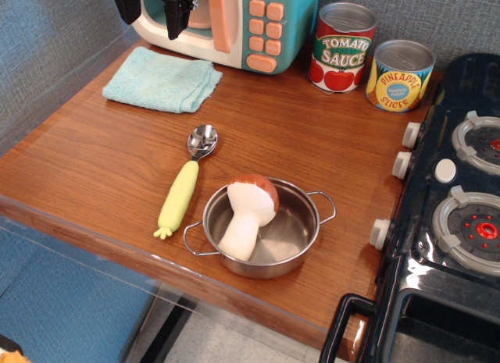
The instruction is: Put the mushroom below the microwave, in between the napkin and the can.
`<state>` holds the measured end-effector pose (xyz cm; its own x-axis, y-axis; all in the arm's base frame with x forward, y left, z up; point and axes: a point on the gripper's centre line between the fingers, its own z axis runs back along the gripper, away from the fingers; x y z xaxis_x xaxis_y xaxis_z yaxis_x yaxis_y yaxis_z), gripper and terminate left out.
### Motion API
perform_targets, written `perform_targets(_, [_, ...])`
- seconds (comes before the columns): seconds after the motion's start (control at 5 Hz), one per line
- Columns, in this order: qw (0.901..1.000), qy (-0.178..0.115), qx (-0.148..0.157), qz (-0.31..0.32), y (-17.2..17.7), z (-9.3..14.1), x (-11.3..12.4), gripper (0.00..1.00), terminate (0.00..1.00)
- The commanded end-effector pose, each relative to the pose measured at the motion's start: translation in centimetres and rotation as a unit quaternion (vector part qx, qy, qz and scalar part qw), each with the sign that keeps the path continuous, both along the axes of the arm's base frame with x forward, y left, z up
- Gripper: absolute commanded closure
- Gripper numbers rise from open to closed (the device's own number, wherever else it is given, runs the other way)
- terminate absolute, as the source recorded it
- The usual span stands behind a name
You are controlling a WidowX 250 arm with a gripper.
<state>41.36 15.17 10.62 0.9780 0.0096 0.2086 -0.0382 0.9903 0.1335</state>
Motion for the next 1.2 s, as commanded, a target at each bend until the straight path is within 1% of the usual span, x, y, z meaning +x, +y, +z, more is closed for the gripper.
perform_targets(0.0, [1.0000,0.000,0.000,0.000,0.0,0.0,0.0,0.00,0.00])
perform_targets(0.2, [0.9986,-0.007,-0.016,-0.050,-2.8,0.1,-1.7,0.00,0.00])
perform_targets(0.4, [0.9921,-0.012,-0.026,-0.122,-6.8,0.7,-4.4,0.00,0.00])
perform_targets(0.6, [0.9816,-0.019,-0.055,-0.182,-10.2,1.8,-7.8,0.00,0.00])
perform_targets(0.8, [0.9731,-0.015,-0.061,-0.222,-12.8,1.9,-10.6,0.00,0.00])
perform_targets(1.0, [0.9646,-0.006,-0.054,-0.258,-14.7,1.4,-12.3,0.00,0.00])
